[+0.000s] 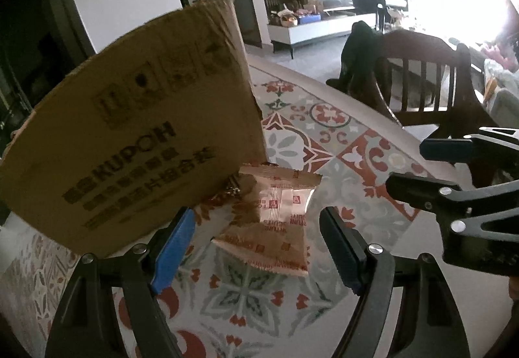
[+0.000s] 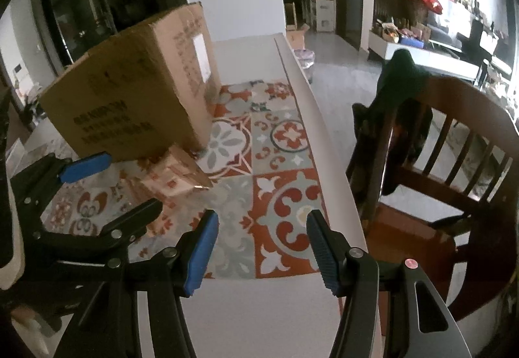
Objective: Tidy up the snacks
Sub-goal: 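Reach the left gripper to the beige biscuit packet and grasp it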
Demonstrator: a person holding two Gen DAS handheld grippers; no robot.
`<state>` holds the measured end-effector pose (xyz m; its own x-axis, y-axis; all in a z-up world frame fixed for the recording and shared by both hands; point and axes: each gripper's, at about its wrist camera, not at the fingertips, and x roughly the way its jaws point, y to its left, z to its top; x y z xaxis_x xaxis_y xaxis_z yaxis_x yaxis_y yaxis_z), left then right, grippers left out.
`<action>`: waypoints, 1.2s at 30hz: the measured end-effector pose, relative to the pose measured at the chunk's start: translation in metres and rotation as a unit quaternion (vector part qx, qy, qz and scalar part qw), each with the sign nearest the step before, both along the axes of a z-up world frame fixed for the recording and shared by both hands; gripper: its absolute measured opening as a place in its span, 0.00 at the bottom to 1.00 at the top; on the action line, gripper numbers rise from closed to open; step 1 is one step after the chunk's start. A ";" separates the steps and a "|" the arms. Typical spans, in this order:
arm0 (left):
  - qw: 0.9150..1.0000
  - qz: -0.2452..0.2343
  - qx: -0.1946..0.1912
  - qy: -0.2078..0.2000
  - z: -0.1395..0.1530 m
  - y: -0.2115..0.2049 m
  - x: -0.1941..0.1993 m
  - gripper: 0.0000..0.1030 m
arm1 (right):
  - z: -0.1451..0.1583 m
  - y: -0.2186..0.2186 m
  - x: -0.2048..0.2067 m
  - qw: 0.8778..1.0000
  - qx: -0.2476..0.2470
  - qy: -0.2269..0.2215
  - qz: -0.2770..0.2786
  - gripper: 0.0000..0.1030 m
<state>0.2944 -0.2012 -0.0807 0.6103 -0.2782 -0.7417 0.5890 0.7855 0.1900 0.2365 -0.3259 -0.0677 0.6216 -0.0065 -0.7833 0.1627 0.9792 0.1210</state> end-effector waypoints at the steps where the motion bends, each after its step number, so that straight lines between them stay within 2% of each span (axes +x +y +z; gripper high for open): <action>1: 1.000 -0.001 0.003 0.001 -0.003 -0.002 0.002 0.77 | -0.002 -0.001 0.001 1.000 0.002 0.002 -0.001 0.56; 6: 1.000 0.000 0.005 0.021 -0.015 -0.006 0.010 0.75 | -0.010 -0.001 0.005 1.000 0.010 0.011 -0.002 0.56; 8: 1.000 0.005 0.004 0.023 -0.018 -0.006 0.011 0.67 | -0.012 -0.002 0.006 1.000 0.012 0.013 -0.003 0.56; 12: 0.999 0.011 -0.009 0.028 -0.020 -0.002 0.011 0.63 | -0.014 -0.002 0.007 1.000 0.015 0.016 -0.004 0.56; 15: 0.999 0.014 -0.020 0.027 -0.018 0.004 0.009 0.55 | -0.015 -0.001 0.008 1.000 0.017 0.016 -0.003 0.56; 16: 0.999 0.014 -0.024 0.028 -0.017 0.006 0.008 0.43 | -0.015 -0.001 0.007 1.000 0.018 0.016 -0.003 0.56; 24: 0.997 0.045 -0.053 0.022 -0.001 0.035 -0.010 0.43 | -0.012 0.008 0.008 1.000 0.027 0.010 0.009 0.56; 32: 0.990 0.124 -0.065 0.012 0.014 0.072 -0.024 0.43 | -0.006 0.022 0.017 0.999 0.040 -0.004 0.033 0.56; 36: 0.982 0.170 -0.079 0.011 0.017 0.091 -0.023 0.43 | -0.002 0.033 0.026 0.998 0.040 -0.019 0.052 0.56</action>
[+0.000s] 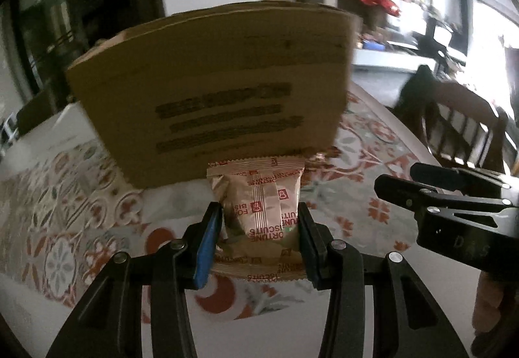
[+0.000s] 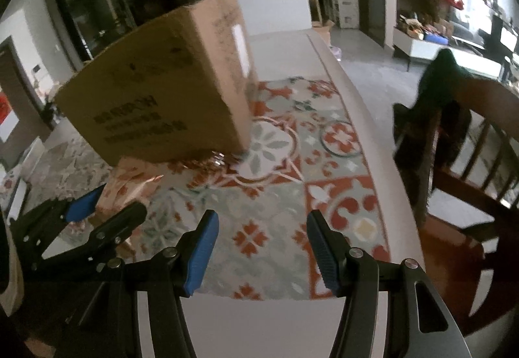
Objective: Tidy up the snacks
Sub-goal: 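Reach the left gripper to the beige biscuit packet and grasp it, then grasp the small gold-wrapped candy with the right gripper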
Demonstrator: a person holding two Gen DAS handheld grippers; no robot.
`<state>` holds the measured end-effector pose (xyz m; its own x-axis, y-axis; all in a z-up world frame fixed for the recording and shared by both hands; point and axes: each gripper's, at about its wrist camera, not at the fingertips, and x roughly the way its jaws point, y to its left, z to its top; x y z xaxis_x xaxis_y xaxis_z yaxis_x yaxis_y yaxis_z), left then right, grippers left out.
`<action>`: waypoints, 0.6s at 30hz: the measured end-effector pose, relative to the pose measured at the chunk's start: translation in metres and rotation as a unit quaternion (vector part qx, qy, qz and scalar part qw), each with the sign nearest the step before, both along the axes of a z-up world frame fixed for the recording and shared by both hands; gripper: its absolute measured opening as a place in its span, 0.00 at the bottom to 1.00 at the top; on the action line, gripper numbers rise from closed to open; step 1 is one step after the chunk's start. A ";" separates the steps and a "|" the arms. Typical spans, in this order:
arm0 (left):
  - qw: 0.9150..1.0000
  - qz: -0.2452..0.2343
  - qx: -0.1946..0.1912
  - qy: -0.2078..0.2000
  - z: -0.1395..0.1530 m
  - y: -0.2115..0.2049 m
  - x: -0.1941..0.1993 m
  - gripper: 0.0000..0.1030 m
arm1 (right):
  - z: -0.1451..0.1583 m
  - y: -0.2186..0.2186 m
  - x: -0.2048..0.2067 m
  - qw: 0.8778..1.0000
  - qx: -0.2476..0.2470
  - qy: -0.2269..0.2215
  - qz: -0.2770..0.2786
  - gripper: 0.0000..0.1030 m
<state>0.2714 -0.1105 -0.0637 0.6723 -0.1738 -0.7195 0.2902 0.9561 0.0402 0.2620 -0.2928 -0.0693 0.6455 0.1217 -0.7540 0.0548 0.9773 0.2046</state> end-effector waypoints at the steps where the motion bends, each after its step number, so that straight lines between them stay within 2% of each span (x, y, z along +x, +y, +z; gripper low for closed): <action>1: 1.000 0.012 -0.006 0.000 0.000 0.004 0.001 0.43 | 0.000 0.003 0.004 1.000 0.002 -0.003 0.004 0.56; 6: 0.999 0.045 -0.023 0.008 -0.002 0.021 0.010 0.43 | 0.000 0.019 0.024 1.000 0.011 -0.015 0.025 0.56; 14: 0.997 0.071 -0.024 0.002 -0.005 0.026 0.018 0.43 | -0.013 0.029 0.054 0.999 0.025 -0.008 0.025 0.55; 18: 0.996 0.077 -0.035 0.009 -0.009 0.025 0.025 0.43 | -0.019 0.028 0.059 0.999 0.028 -0.004 0.018 0.50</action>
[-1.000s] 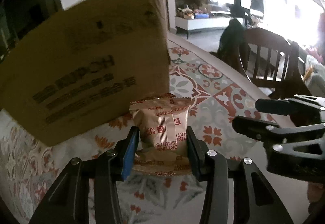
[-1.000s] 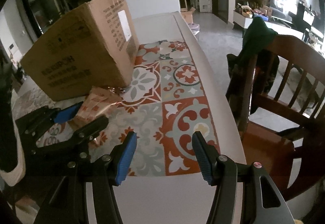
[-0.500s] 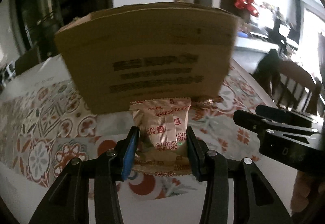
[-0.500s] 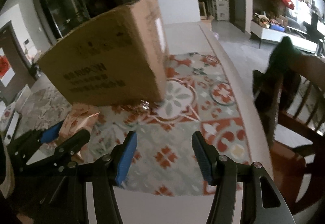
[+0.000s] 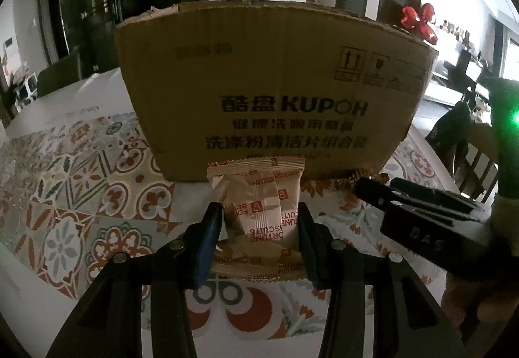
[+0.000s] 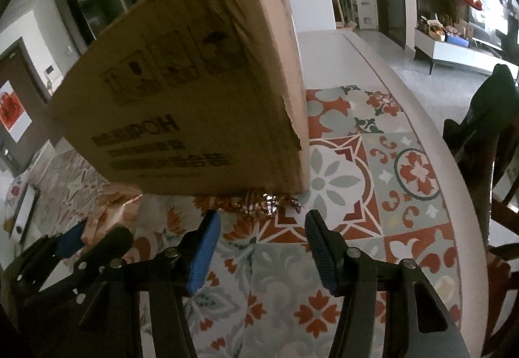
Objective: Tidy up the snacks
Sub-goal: 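Grasp the small gold-wrapped candy with the right gripper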
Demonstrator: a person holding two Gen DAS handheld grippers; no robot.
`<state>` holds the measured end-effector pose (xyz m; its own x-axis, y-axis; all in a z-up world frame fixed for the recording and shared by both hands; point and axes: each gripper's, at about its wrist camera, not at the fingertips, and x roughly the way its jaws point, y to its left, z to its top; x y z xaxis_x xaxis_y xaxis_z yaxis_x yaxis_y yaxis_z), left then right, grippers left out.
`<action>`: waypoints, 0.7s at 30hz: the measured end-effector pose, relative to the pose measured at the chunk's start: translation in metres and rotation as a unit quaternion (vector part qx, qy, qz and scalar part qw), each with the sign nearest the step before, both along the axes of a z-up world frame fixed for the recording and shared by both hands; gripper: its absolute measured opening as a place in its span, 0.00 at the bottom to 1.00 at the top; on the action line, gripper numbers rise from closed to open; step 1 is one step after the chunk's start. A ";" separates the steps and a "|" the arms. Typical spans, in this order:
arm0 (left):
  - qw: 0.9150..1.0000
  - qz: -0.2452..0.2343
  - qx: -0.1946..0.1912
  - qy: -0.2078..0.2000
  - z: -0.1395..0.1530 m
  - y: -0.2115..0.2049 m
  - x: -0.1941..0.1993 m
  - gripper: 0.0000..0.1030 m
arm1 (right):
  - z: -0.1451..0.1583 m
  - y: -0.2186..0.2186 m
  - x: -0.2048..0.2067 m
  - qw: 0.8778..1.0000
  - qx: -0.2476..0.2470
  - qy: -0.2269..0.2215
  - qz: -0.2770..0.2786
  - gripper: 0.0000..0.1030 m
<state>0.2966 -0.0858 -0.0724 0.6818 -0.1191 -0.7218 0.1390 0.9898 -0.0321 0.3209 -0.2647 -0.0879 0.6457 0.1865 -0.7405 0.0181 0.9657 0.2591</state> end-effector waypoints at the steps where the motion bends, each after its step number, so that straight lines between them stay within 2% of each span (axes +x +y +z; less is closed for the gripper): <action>1: 1.000 0.001 -0.004 0.002 -0.001 0.000 0.002 0.43 | -0.001 0.000 0.001 1.000 0.000 0.001 -0.003 0.50; 10: 1.000 0.003 -0.013 0.005 -0.003 -0.002 0.008 0.43 | -0.007 0.002 0.012 1.000 0.001 -0.001 -0.016 0.50; 12: 1.000 0.004 -0.016 0.006 -0.003 -0.001 0.008 0.43 | -0.008 0.004 0.013 1.000 0.002 -0.001 -0.015 0.43; 16: 1.000 0.006 -0.016 0.009 -0.005 0.001 0.010 0.43 | -0.009 0.006 0.012 1.000 0.001 -0.005 -0.015 0.40; 21: 1.000 0.004 -0.015 0.008 -0.005 0.000 0.009 0.43 | -0.010 0.010 0.005 1.000 0.001 -0.012 -0.011 0.31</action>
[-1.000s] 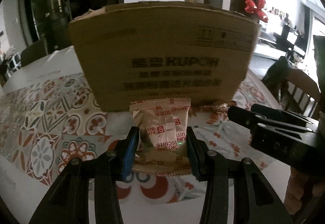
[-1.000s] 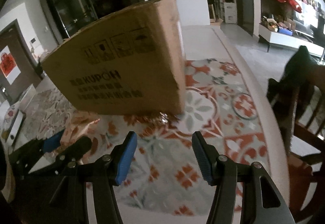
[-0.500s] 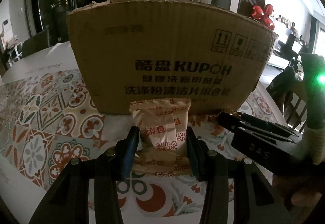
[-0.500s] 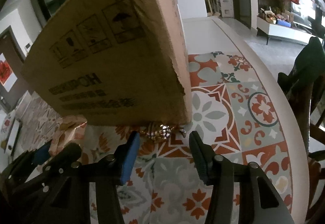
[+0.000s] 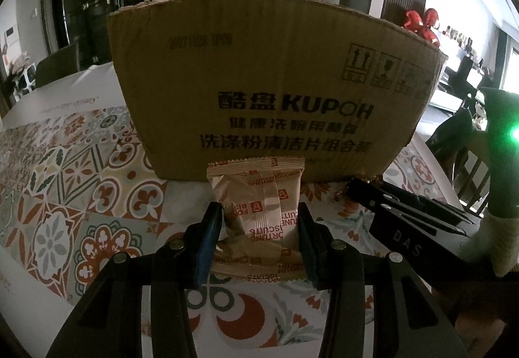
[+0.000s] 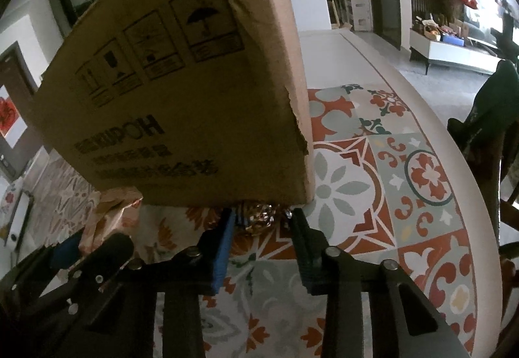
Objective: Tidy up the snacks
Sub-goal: 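Grasp the small gold-wrapped candy with the right gripper, then carry both snacks over the cardboard box and open both grippers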
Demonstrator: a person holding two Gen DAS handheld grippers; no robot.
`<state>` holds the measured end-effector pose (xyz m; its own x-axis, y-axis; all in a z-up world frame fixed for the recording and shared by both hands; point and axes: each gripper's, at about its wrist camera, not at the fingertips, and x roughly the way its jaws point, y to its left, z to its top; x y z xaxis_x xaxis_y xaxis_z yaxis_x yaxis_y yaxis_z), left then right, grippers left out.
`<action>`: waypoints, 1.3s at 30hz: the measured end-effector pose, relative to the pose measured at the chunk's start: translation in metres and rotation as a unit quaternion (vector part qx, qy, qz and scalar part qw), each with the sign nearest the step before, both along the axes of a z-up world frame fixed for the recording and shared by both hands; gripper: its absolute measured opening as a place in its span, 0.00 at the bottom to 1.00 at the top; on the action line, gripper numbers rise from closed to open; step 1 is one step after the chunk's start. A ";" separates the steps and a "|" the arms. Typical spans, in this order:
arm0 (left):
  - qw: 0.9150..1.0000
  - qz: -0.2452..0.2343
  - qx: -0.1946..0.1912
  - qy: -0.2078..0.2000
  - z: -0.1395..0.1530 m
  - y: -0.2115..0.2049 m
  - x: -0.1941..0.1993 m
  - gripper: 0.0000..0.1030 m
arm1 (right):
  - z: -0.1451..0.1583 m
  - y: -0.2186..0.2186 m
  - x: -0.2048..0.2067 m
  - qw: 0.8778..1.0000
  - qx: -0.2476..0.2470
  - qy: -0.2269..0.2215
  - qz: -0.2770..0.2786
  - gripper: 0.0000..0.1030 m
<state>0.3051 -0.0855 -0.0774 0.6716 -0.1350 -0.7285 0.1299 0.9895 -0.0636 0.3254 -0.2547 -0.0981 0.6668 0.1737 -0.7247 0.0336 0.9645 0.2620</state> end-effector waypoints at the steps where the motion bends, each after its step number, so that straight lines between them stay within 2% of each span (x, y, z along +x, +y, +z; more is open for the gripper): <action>1: 1.000 0.000 0.000 0.000 0.001 0.000 -0.001 0.43 | 0.000 0.000 -0.001 1.000 0.000 -0.001 0.000 0.30; 14: 1.000 -0.008 0.000 -0.013 0.009 -0.003 -0.017 0.43 | 0.010 -0.003 -0.028 1.000 -0.009 -0.017 -0.005 0.27; 20: 1.000 -0.014 -0.005 -0.027 0.022 -0.003 -0.029 0.43 | 0.030 -0.002 -0.046 0.999 -0.014 -0.036 -0.005 0.27; 27: 0.998 -0.025 -0.013 -0.054 0.048 0.001 -0.047 0.43 | 0.061 0.000 -0.066 0.997 -0.019 -0.069 -0.006 0.27; 39: 0.990 -0.039 -0.016 -0.134 0.107 0.015 -0.071 0.43 | 0.115 0.005 -0.089 0.990 -0.021 -0.138 -0.008 0.27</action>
